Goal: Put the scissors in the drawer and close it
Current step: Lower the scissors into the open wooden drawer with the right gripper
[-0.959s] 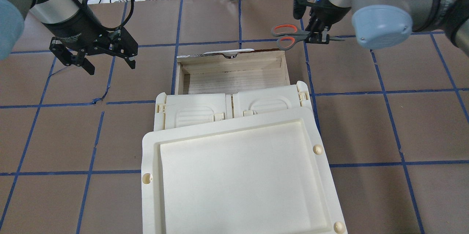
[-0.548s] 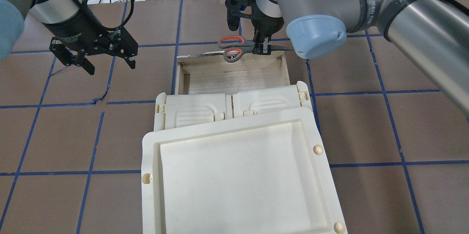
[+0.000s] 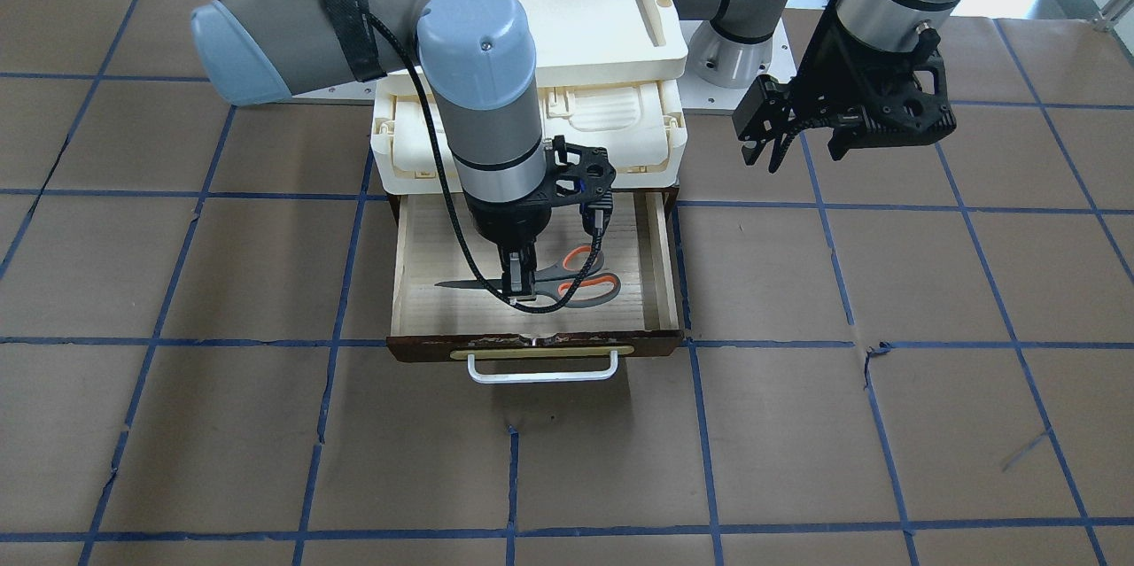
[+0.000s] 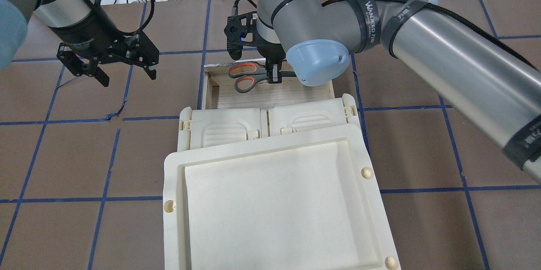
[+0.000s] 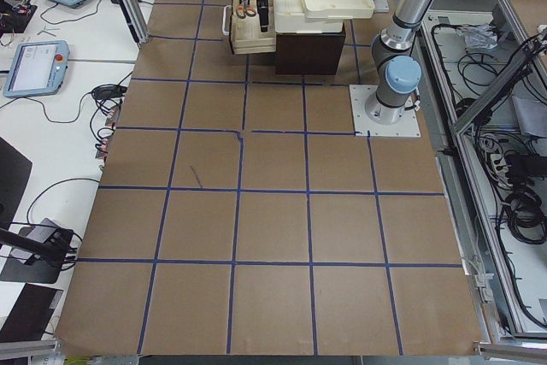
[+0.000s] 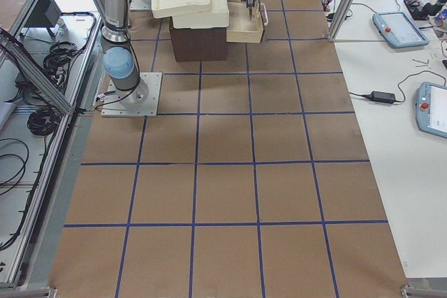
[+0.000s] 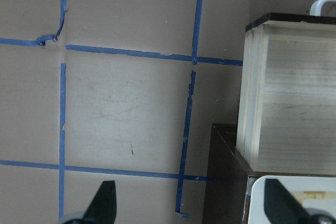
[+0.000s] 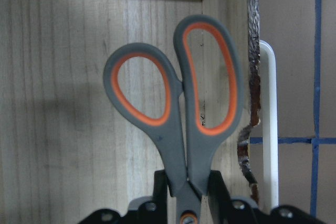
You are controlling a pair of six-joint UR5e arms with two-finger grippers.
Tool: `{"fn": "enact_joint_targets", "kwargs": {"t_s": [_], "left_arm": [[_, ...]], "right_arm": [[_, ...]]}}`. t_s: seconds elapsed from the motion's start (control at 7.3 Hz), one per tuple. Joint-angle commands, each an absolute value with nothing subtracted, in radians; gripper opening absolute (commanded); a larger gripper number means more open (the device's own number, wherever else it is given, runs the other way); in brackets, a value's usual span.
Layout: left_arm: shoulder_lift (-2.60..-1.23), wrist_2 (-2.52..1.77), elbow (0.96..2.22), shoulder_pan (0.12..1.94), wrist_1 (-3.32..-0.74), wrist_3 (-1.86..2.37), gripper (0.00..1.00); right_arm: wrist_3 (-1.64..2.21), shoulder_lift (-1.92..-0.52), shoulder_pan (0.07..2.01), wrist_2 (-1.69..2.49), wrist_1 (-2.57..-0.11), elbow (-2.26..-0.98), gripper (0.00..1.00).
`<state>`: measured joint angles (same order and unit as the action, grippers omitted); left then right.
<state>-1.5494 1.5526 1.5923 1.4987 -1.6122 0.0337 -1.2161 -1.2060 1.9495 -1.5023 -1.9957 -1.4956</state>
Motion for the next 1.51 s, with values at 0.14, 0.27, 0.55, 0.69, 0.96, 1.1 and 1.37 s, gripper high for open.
{"fn": "enact_joint_targets", "kwargs": {"t_s": [0.14,0.27,0.55,0.69,0.96,1.1,1.37], "left_arm": [[-1.549,1.554,1.592,1.500,-1.612,0.034,1.00],[-1.549,1.554,1.592,1.500,-1.612,0.034,1.00],[-1.549,1.554,1.592,1.500,-1.612,0.034,1.00],[-1.549,1.554,1.592,1.500,-1.612,0.034,1.00],[-1.549,1.554,1.592,1.500,-1.612,0.034,1.00],[-1.549,1.554,1.592,1.500,-1.612,0.034,1.00],[-1.549,1.554,1.592,1.500,-1.612,0.034,1.00]], "right_arm": [[-1.175,-1.175,1.968,-1.540,-1.993,-1.489,0.00],[-1.163,-1.170,1.976,-1.542,-1.993,-1.489,0.01],[-1.141,-1.141,1.999,-1.572,-1.994,-1.489,0.01],[-1.147,-1.138,1.999,-1.572,-1.994,-1.491,0.01],[-1.140,-1.128,2.005,-1.572,-1.994,-1.493,0.01],[-1.140,-1.120,2.005,-1.572,-1.997,-1.491,0.01],[-1.141,-1.117,2.005,-1.572,-1.997,-1.494,0.06]]}}
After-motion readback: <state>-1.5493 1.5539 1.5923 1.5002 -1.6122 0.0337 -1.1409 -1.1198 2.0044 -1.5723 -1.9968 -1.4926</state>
